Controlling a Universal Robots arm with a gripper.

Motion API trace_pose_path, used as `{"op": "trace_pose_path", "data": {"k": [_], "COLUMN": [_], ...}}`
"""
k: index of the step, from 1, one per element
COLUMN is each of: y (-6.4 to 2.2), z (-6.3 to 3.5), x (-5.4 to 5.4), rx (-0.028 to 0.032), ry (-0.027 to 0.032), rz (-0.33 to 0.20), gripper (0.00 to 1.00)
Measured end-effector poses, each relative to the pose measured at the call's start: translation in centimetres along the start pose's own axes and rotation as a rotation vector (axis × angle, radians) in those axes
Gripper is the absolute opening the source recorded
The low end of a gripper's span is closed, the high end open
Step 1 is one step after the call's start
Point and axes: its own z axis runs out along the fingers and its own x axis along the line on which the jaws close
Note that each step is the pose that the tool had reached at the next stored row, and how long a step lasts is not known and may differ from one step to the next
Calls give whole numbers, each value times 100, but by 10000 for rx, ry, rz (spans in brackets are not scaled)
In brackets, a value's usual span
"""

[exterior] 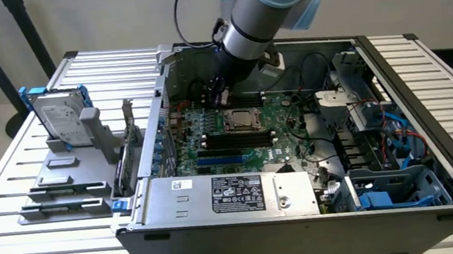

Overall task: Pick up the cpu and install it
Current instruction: 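Install the first cpu locking lever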

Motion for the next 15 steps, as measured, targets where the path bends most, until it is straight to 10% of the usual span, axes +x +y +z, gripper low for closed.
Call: {"op": "trace_pose_path", "data": {"k": [3,8,15], "y": [-64,-207,-247], "z": [17,65,88], "x": [-20,-51,-57], "rx": [81,121,7], "ry": [158,210,397], "rz": [-30,-34,470], "gripper": [11,11,11]}}
